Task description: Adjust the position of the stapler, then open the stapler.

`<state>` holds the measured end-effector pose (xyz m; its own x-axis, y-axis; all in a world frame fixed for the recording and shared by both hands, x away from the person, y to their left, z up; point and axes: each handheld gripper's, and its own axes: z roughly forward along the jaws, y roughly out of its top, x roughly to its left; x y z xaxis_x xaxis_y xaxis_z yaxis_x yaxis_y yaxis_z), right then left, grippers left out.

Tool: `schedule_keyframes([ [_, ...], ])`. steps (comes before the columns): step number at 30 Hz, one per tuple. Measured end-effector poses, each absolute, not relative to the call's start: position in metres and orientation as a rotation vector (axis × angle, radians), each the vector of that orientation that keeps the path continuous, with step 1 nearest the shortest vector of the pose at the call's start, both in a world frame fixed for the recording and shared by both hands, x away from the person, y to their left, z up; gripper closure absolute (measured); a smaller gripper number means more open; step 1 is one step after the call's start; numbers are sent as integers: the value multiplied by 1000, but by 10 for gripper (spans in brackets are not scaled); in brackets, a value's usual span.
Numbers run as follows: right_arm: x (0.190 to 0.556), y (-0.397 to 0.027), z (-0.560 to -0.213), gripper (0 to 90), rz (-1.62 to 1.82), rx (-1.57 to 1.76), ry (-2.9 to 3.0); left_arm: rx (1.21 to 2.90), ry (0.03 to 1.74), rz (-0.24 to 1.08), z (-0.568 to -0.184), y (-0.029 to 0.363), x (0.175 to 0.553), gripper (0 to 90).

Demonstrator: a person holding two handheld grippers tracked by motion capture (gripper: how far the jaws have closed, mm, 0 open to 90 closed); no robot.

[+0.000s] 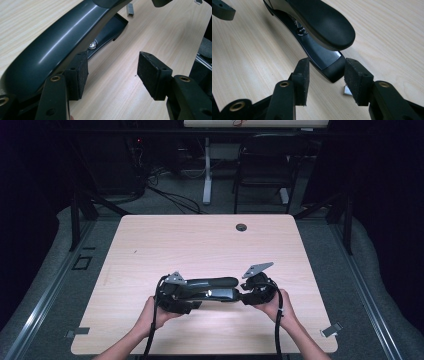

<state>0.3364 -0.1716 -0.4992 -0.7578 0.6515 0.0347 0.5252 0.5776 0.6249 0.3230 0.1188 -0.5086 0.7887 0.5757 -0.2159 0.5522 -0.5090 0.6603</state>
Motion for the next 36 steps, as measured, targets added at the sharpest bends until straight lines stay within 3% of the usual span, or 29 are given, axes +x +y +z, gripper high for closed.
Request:
schedule_keyframes([
  [20,336,-159,-514,575,878,968,2660,2216,796,67,-517,101,320,468],
  [32,336,-149,-527,693,856,963,2641,2238,770,133,-532,71,318,622],
  [36,337,-144,-533,757,841,972,2629,2226,778,178,-534,67,318,731],
])
